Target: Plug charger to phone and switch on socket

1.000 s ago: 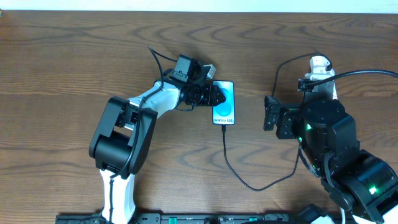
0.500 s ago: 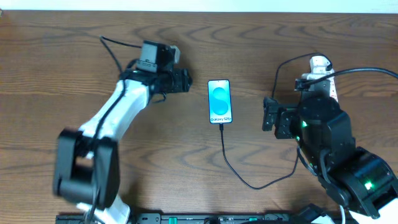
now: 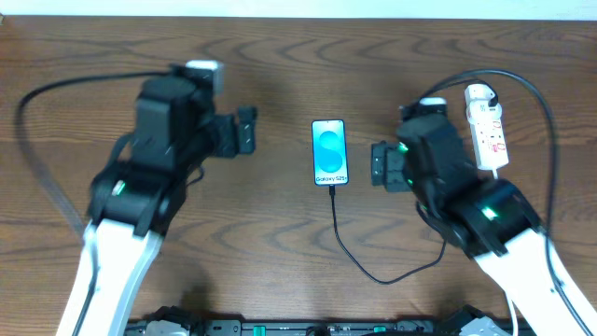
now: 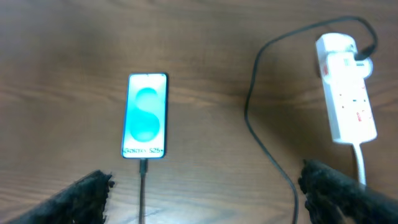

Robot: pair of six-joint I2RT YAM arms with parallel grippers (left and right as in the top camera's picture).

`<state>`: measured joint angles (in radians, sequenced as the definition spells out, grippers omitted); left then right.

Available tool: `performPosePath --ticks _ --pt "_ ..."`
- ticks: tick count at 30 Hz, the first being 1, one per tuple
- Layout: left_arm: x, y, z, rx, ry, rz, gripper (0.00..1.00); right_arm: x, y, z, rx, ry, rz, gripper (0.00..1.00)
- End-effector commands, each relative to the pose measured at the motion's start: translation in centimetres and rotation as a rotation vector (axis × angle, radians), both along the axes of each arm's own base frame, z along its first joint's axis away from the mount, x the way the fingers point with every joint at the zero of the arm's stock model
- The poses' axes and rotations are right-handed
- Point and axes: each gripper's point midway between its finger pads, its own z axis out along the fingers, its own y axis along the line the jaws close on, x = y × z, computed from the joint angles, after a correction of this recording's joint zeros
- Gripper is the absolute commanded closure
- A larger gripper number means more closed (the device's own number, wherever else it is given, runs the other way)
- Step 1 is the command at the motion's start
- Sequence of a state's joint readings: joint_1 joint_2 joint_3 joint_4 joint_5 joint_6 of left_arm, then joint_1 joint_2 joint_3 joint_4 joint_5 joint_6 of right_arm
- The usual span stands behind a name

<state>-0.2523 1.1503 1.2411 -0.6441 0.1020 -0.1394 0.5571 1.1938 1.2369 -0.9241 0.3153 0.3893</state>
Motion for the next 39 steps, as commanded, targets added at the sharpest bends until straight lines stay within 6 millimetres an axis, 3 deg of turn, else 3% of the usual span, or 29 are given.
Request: performPosePath --ticks 1,3,8,18,24,29,32,39 --pt "-1.6 3.2 1.9 0.087 -0.064 0.122 0.0 1.1 0.1 -2.5 0.004 0.073 -0.081 0.34" --pt "-3.0 3.9 2.4 0.096 -0.07 0.136 0.0 1.6 -0.4 -4.1 0.018 0.122 -0.156 0.57" --pt "-6.0 4.7 2.2 0.109 -0.031 0.134 0.0 2.6 -2.4 -7.0 0.027 0.222 -0.269 0.99" --pt "-8.1 5.2 0.4 0.139 0.06 0.129 0.0 4.2 -10.8 -8.5 0.234 0.312 -0.552 0.99" --pt "-8.9 5.6 0.5 0.139 0.064 0.137 0.0 3.4 -16.1 -8.7 0.275 0.324 -0.711 0.99" --pt "-10.2 7.7 2.2 0.116 -0.006 0.215 0.0 3.1 -19.5 -8.9 0.294 0.309 -0.811 0.99" --pt "-11.4 8.7 3.5 0.099 -0.065 0.256 0.0 3.2 -20.3 -9.2 0.294 0.318 -0.836 0.99" --pt "-15.6 9.6 6.8 0.055 -0.242 0.284 0.0 5.5 -22.8 -10.1 0.272 0.368 -0.888 0.99"
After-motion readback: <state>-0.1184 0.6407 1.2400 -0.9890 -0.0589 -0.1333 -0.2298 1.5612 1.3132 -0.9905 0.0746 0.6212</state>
